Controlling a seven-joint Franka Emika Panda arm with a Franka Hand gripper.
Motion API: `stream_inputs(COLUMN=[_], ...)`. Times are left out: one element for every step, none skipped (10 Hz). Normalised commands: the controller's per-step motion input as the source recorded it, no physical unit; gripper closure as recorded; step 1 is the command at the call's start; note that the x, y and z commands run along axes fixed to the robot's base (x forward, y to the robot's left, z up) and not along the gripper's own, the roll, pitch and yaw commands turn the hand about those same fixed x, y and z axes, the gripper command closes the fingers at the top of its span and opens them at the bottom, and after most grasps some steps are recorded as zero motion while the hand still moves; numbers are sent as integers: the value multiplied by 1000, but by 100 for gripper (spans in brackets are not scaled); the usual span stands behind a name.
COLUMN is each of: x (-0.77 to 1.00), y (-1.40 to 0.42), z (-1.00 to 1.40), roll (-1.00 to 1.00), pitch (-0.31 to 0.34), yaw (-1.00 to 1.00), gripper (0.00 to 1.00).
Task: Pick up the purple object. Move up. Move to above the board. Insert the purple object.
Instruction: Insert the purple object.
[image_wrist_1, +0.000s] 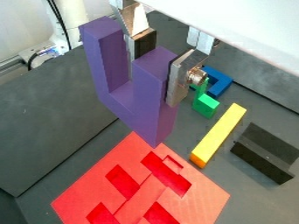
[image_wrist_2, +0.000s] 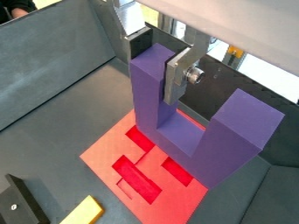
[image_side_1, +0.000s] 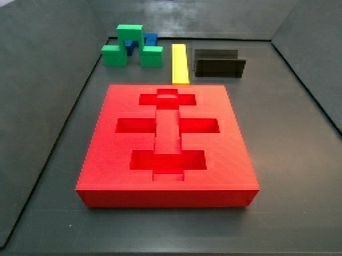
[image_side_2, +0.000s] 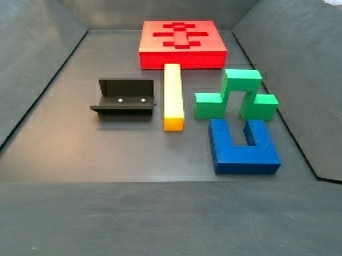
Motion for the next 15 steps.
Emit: stream_inputs(x=[86, 83, 97, 180, 260, 266, 271, 269, 254, 306, 311, 226, 177, 86, 229], y=[-600, -663, -689, -766, -777, -771, -683, -577, -526, -494, -483, -283, -80, 0, 74], z=[-869, -920, -926, -874, -777, -783, -734, -686, -737, -697, -591, -426, -194, -63, -34], roll=[34, 91, 81, 96, 196, 194, 229, 270, 249, 224, 134, 16, 40, 11, 0], pitch=[-189, -153, -153, -157, -116, -110, -80, -36, -14, -10, 0, 0, 36, 14, 79], yaw=[0, 0, 0, 17, 51, 54, 94, 177, 246, 277, 226, 94, 0, 0, -60], gripper=[100, 100, 100, 100, 100, 100, 100, 100, 100, 100, 100, 100, 100, 100, 100])
